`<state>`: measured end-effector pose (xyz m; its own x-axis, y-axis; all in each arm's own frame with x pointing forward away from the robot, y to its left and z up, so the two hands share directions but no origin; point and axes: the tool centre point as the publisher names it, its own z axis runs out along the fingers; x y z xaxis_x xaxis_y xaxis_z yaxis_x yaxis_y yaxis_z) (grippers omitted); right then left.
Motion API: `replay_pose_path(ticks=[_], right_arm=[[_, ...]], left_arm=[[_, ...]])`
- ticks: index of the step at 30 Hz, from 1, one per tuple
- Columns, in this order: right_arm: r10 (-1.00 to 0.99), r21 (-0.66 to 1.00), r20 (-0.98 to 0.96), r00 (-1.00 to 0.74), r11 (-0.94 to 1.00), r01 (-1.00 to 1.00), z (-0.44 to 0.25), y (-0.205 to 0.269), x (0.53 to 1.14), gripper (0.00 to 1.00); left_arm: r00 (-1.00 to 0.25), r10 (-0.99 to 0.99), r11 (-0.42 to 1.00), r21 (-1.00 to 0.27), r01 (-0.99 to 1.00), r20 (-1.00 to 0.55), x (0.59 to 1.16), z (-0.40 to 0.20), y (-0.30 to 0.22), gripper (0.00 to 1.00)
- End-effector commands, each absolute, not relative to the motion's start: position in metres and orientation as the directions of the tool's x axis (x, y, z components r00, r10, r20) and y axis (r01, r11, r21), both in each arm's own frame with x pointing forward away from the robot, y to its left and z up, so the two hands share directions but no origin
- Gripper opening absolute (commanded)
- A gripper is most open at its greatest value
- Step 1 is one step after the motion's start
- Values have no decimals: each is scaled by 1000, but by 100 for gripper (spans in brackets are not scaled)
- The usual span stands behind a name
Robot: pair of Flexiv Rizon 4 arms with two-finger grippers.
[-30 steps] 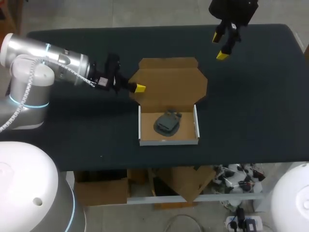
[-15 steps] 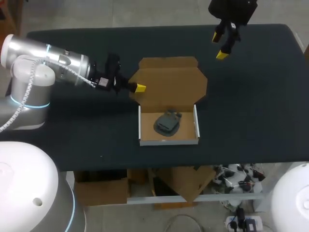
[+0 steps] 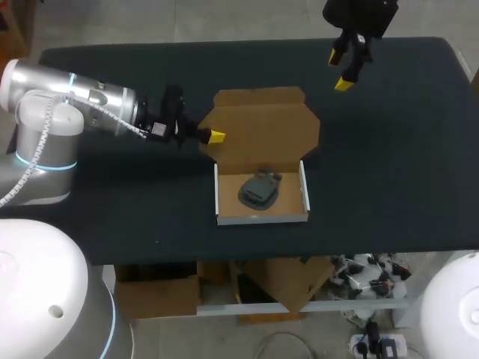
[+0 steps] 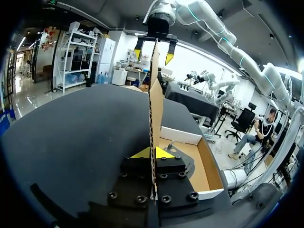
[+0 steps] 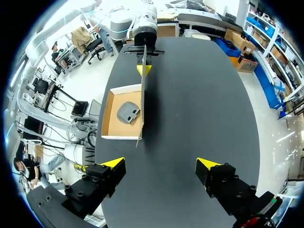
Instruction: Assemble the packaging by folding the flat box into shape, placing the metal phone stand inside, and closing the box properly
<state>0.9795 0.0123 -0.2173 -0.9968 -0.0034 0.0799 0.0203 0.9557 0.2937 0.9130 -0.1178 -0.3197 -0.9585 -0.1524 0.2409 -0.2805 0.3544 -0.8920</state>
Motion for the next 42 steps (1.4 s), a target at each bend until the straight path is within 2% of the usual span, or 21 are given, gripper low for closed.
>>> replay_pose_path(ticks=[1,35,42], right_arm=[[-12,300,82,-997,954,13,-217,11,983,100],[-66,191,32,-997,980,-59,-209,47,1000,100],[-79,191,28,-996,979,-72,-208,53,1000,100]], left_arm=[[-959,-152,354,-892,-280,241,913,-320,-117,0],[-959,-152,354,-892,-280,241,913,-320,-117,0],[-979,-136,331,-925,-187,149,900,-315,-113,0]])
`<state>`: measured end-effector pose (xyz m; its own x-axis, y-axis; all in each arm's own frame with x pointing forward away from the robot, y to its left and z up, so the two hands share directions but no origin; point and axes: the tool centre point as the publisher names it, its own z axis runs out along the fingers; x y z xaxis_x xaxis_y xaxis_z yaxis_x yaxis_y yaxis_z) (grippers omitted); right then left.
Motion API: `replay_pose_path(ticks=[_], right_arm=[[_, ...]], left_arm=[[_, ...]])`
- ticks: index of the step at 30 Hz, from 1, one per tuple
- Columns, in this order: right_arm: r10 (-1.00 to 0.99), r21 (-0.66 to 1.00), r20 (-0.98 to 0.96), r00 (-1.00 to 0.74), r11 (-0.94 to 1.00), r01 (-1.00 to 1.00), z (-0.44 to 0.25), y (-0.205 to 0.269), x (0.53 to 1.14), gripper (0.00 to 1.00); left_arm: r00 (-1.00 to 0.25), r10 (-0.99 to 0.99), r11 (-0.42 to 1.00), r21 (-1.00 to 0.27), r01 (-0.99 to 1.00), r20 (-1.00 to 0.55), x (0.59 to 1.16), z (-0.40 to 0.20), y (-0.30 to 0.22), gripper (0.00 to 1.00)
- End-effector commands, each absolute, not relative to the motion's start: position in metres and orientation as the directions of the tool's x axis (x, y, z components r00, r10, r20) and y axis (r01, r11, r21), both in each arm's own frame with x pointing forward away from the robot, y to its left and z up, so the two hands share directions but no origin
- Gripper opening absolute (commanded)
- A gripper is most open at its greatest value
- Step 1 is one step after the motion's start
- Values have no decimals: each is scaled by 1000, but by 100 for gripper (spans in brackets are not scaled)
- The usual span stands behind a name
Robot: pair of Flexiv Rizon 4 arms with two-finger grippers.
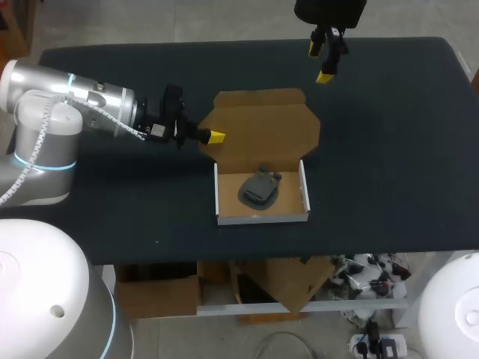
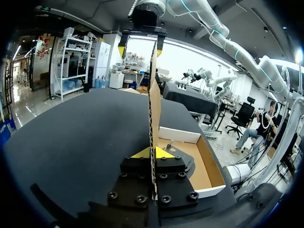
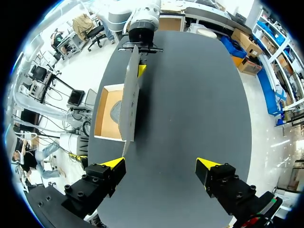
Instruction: Assemble the packaging by folding the flat box into shape, placing the metal phone stand inside, and closing the box properly
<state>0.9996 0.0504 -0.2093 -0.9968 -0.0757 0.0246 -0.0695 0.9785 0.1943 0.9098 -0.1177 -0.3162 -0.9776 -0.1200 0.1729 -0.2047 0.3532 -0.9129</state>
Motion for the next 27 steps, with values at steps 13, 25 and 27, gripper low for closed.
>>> replay_pose_path(ticks=[13,25,27], right_arm=[[-93,183,26,-995,979,-87,-206,61,998,100],[-94,185,24,-995,979,-88,-205,62,998,100],[-95,186,24,-995,979,-89,-205,62,998,100]], left_arm=[[-992,-124,351,-935,-53,10,890,-316,-113,0],[-991,-125,371,-929,-1,-49,892,-323,-117,0],[-990,-127,369,-930,6,-57,891,-323,-116,0]])
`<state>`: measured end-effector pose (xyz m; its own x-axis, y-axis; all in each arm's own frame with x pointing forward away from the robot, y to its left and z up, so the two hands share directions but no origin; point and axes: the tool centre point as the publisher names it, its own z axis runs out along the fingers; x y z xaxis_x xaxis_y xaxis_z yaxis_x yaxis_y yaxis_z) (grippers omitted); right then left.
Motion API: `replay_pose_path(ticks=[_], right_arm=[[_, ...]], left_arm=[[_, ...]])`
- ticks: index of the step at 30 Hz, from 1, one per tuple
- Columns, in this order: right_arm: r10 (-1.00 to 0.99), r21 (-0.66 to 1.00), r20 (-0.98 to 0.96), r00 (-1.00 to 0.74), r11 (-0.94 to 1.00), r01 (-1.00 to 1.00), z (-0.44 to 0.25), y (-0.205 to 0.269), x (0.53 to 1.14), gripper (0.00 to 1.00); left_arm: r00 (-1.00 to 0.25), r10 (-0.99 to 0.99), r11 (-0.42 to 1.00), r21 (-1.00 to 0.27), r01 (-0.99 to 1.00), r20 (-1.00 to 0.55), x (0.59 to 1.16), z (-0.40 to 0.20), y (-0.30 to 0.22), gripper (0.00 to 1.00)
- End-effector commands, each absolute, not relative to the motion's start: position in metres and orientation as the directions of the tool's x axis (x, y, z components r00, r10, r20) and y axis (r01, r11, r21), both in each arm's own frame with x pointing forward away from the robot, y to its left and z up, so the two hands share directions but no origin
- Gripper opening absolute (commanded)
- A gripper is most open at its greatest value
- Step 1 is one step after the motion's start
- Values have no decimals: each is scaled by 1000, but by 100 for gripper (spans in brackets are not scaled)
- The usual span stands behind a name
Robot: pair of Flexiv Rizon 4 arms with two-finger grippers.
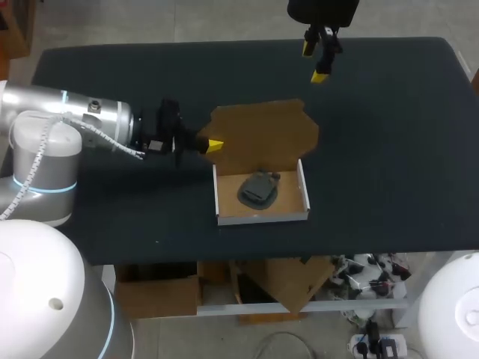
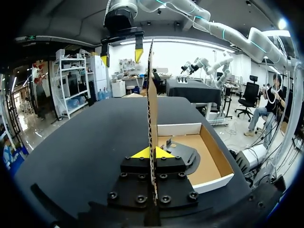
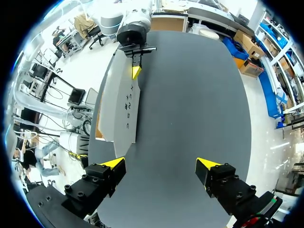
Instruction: Assemble the packaging by folding the flat box into shape, placing the metal phone stand inside, and closing the box properly
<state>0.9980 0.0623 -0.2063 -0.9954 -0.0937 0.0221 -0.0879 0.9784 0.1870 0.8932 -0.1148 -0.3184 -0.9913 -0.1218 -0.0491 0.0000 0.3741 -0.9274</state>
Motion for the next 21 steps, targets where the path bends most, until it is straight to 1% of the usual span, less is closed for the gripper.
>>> replay_pose_path(ticks=[1,8,21], right_arm=[[-97,186,25,-995,978,-91,-205,63,998,100],[-102,187,25,-994,978,-96,-205,64,998,100],[-105,184,24,-994,978,-99,-205,68,998,100]], left_arm=[[-990,-125,366,-930,17,-67,890,-323,-115,0],[-986,-118,367,-928,64,-115,886,-323,-114,0],[-983,-119,380,-921,87,-142,883,-324,-114,0]])
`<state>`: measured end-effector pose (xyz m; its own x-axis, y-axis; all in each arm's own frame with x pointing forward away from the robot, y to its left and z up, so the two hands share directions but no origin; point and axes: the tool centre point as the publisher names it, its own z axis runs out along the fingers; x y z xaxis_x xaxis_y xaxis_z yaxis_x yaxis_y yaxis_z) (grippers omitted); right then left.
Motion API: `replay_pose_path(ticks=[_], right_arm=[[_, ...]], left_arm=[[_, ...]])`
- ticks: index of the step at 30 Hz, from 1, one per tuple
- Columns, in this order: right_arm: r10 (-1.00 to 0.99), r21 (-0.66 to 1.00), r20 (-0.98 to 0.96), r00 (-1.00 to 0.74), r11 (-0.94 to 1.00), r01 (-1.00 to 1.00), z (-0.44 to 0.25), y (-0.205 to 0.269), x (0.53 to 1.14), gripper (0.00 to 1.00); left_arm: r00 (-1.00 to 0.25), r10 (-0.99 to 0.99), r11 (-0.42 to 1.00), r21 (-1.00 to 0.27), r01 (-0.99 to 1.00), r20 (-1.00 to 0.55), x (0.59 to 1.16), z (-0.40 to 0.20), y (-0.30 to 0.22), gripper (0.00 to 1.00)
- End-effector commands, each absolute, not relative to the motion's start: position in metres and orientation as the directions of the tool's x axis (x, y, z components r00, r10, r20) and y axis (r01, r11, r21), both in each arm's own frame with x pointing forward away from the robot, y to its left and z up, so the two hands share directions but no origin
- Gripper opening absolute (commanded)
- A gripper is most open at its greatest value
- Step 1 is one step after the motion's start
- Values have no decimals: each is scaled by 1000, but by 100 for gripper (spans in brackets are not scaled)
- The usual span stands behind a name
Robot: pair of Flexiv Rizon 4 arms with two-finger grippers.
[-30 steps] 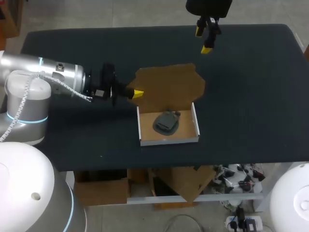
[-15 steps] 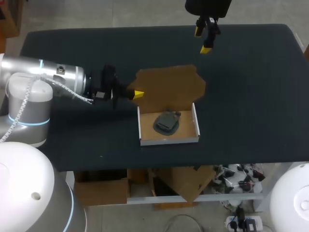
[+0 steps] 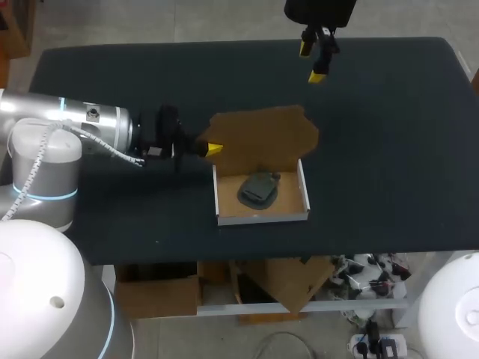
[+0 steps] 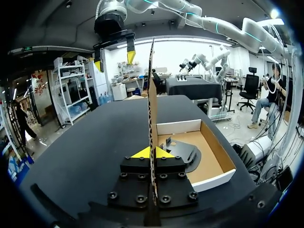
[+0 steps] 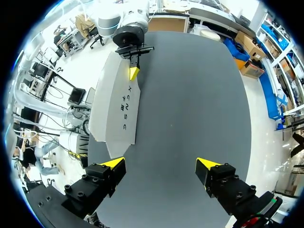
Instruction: Assemble the packaging by folding the flat box into shape, placing the metal phone stand inside, and closing the box properly
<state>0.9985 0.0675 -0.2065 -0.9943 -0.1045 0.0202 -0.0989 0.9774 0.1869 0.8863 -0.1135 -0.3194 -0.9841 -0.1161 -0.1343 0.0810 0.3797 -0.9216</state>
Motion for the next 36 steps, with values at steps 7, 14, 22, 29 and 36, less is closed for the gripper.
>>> replay_pose_path(ticks=[7,14,22,29,36], right_arm=[[-104,184,26,-994,978,-98,-205,69,998,100],[-105,185,24,-994,978,-99,-205,70,999,100],[-106,185,23,-994,978,-100,-205,70,997,100],[-105,185,22,-994,978,-99,-205,70,997,100],[-105,184,20,-994,978,-100,-205,71,997,100]], left_arm=[[-982,-121,385,-919,88,-145,883,-324,-114,0],[-982,-121,385,-919,88,-145,883,-324,-114,0],[-984,-116,394,-915,80,-136,883,-324,-115,0],[-986,-109,411,-909,72,-127,884,-323,-117,0],[-987,-105,419,-905,70,-125,885,-321,-118,0]])
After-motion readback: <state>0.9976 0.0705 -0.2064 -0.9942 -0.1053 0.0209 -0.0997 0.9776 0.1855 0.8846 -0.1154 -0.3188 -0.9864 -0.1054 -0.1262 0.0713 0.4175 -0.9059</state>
